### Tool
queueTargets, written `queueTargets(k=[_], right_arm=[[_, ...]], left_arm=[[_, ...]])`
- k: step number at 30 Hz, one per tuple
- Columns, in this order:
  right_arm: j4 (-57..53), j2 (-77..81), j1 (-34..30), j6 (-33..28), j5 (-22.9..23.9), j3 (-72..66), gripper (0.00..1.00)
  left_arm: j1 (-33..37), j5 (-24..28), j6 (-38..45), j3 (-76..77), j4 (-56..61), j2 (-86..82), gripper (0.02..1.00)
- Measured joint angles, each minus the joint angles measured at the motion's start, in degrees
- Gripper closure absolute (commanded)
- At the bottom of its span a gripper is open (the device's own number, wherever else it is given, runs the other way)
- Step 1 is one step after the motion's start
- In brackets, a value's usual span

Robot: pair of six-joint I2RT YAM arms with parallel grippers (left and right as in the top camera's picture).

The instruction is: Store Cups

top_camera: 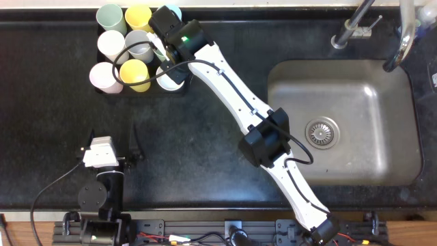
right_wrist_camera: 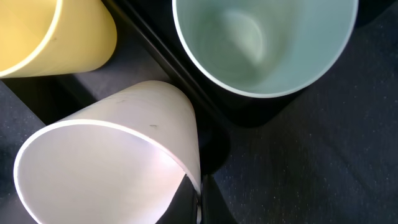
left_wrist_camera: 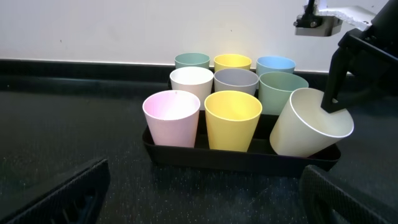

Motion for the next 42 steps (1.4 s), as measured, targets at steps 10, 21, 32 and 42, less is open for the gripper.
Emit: queueTargets(k=[10,21,32,42], right_arm=[[-0.11,0.63,0.04,0.04,0.26,0.00,0.527],[-0.17,1.22,0.04,-0.39,0.39,0.00,0.003],[1.81,1.22,0.04,-0.39,2.99,0.00,0.003],[2.16,0.35,-0.35,0.92,4.31,3.15,0.003]], left_arm=[[0.00,0.00,0.00,0.00,0.00,0.00,0.020],[0.00,0.00,0.00,0.00,0.00,0.00,0.020],[0.00,0.00,0.00,0.00,0.00,0.00,0.020],[0.00,0.00,0.00,0.00,0.00,0.00,0.020]])
